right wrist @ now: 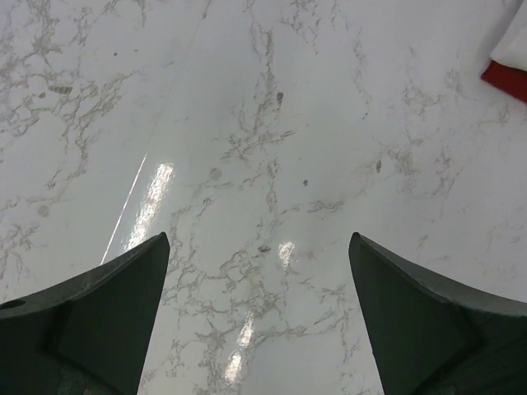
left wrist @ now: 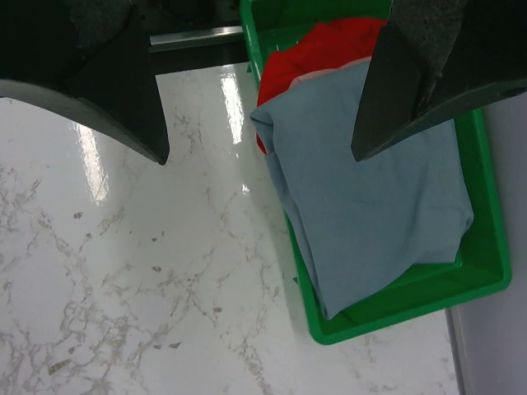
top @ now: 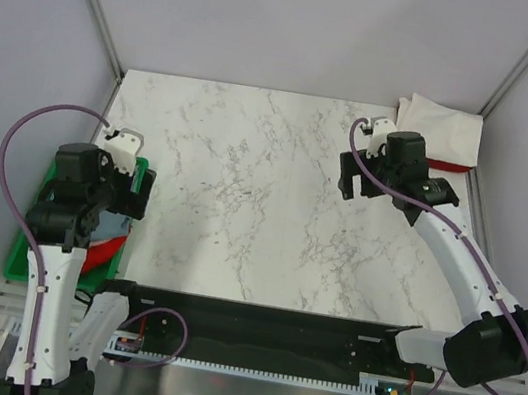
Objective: Fold and stack the t-shirts
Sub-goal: Grab the tshirt from the pile
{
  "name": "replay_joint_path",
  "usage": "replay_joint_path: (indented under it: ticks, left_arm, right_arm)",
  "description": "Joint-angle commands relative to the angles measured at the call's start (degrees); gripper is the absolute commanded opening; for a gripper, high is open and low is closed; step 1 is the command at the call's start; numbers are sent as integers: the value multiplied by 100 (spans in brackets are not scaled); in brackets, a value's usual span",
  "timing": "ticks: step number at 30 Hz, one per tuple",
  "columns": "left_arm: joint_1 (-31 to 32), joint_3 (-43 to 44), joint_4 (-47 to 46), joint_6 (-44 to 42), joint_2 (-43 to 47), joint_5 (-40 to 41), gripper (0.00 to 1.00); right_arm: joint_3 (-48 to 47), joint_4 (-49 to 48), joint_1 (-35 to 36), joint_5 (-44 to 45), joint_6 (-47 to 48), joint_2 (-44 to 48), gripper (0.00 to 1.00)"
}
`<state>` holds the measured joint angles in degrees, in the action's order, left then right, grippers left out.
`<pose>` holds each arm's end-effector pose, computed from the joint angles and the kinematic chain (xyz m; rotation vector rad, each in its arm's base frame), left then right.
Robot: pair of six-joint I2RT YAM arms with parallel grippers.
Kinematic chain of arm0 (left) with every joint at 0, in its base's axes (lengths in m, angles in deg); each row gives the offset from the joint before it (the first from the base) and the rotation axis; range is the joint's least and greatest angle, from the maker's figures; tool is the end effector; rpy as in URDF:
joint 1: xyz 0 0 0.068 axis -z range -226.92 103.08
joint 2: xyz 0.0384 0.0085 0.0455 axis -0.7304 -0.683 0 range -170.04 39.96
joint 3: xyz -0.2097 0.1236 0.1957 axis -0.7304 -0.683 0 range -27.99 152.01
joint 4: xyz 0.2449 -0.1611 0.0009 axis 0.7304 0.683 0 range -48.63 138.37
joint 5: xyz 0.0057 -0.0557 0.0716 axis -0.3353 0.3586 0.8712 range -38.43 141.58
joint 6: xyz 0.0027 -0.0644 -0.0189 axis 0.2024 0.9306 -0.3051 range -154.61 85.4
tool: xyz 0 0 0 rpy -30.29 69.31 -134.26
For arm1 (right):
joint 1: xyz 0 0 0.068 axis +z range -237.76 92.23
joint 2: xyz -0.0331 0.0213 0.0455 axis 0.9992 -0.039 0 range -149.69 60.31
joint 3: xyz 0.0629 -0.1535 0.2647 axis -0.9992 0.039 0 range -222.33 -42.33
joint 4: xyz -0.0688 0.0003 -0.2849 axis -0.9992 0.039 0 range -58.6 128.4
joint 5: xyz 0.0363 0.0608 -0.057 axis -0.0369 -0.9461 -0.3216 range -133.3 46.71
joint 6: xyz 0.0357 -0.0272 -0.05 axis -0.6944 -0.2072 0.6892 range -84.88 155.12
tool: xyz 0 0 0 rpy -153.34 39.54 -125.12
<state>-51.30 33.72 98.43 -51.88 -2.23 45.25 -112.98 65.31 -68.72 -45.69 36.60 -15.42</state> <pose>0.1378 0.0047 0.3902 0.3096 2.2011 0.0849 0.3082 0.1087 0.3637 -0.4247 2.2189 0.2113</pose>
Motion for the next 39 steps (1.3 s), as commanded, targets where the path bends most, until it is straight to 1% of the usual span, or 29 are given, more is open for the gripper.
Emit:
replay_joint_path:
  ticks: [1,3,4,5,7,8,10,11,12,13,16,18,21,25,29,33,38,39]
  left_arm:
    - [-448,-37,166,-275,-253,9,100]
    - [-764,112,226,-407,-508,-140,98]
    - [-1210,322,288,-591,-840,-271,96]
    - [-1449,420,349,-697,-1000,-612,94]
    - [-2019,517,464,-1056,-1325,-869,89]
    - [-2127,491,464,-1145,-1587,-896,88]
    - [-2268,508,551,-1356,-1826,-905,83]
    - [-2277,543,596,-1401,-2028,-931,81]
    - [-2278,631,622,-1427,-2099,-940,76]
    - [-2278,684,709,-1454,-2152,-958,74]
    - [-2260,920,981,-1559,-2380,-1177,73]
    - [-2260,1009,1430,-1638,-2643,-1318,73]
    - [-2208,966,1677,-1770,-2811,-1319,68]
    - [-1997,957,1625,-1867,-2996,-889,65]
    - [-1760,913,1598,-1779,-3251,-747,61]
    - [-1312,790,1432,-1551,-3374,-580,60]
    - [-1214,570,1282,-1472,-3558,-431,57]
    - [-1214,535,1255,-1445,-3550,-405,55]
  right_arm:
    - [69,-42,81,-724,300,-100,98]
    - [-192,10,82,-1016,423,-284,98]
    - [-290,80,81,-1226,485,-320,98]
    - [-369,124,81,-1707,624,-346,98]
    - [-493,256,90,-2298,1143,-373,98]
    - [-528,291,82,-2657,1266,-382,98]
    - [-616,484,90,-2880,1547,-521,98]
    - [-703,537,90,-2933,1584,-592,98]
    - [-739,581,90,-3003,1593,-732,98]
    - [-766,669,90,-3047,1636,-794,98]
    - [-836,687,90,-3223,1567,-1005,98]
    - [-941,696,90,-3355,1523,-1172,98]
    - [-1038,652,82,-3540,1479,-1339,98]
    - [-933,441,90,-3374,1496,-1445,98]
    - [-679,327,99,-3189,1724,-1402,98]
    - [-573,318,90,-3171,1812,-1349,98]
    - [-467,327,90,-3162,1821,-1244,98]
    - [-458,327,90,-3153,1821,-1217,98]
